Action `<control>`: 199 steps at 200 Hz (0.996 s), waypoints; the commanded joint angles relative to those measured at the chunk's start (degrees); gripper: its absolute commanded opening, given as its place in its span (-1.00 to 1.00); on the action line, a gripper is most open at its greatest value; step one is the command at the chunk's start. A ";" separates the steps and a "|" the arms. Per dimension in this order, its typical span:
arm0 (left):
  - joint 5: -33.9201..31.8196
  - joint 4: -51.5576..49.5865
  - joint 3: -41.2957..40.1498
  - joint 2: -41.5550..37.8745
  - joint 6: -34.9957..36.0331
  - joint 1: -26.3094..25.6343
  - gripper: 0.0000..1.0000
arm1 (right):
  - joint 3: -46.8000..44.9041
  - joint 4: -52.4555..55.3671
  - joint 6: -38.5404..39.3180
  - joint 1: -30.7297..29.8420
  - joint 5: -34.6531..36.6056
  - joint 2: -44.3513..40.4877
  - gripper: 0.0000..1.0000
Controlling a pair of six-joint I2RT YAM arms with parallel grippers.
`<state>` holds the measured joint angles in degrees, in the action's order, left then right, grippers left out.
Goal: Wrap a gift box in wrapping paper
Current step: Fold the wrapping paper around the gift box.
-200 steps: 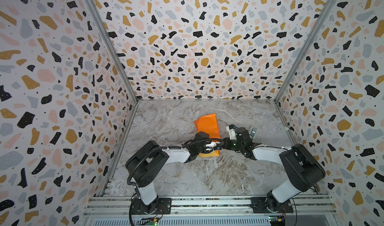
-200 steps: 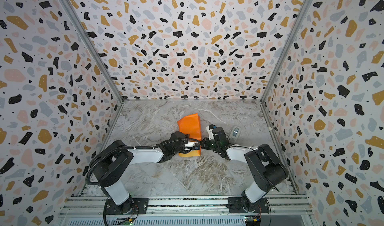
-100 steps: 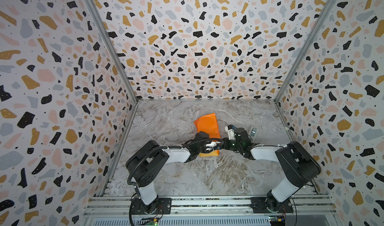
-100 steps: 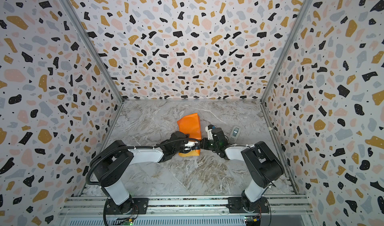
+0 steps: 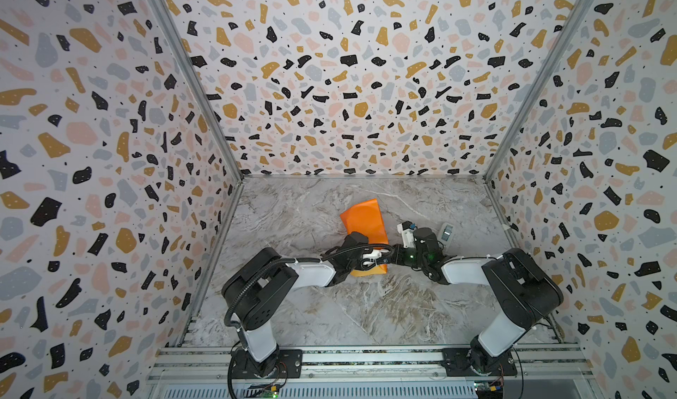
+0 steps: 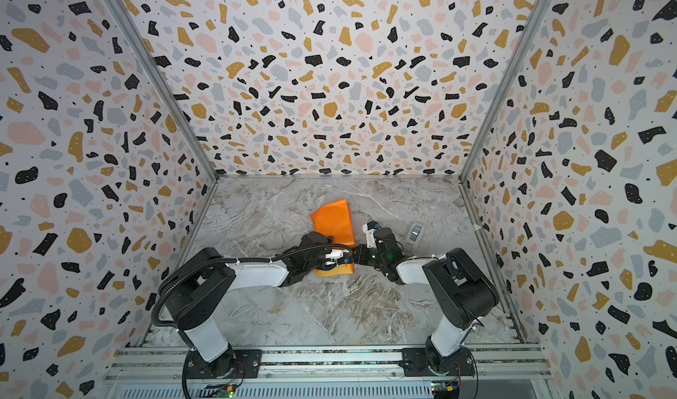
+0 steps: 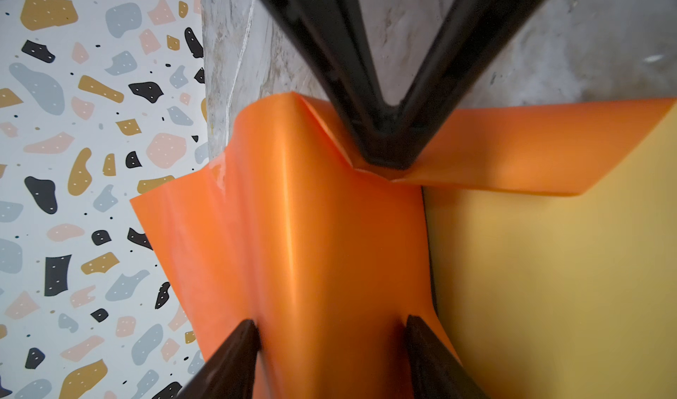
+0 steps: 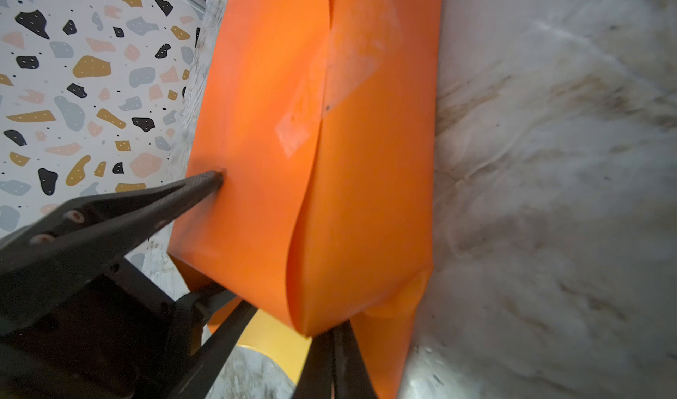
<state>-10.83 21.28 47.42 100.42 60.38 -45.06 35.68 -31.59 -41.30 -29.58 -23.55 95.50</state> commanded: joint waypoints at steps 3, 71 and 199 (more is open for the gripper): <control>1.14 -3.43 0.30 1.53 -0.86 -0.20 0.26 | -0.81 -1.45 0.30 0.58 0.35 -1.28 -0.88; 1.05 -3.41 0.30 1.62 -0.84 -0.21 0.26 | -0.60 -2.64 0.17 1.55 -0.80 0.26 -0.88; 0.99 -3.56 0.37 1.69 -0.97 -0.21 0.26 | 0.61 -4.79 -1.90 0.49 -1.07 4.37 -0.89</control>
<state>-10.85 21.06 47.53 100.44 60.23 -45.06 34.79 -35.14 -42.46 -28.53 -23.81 99.31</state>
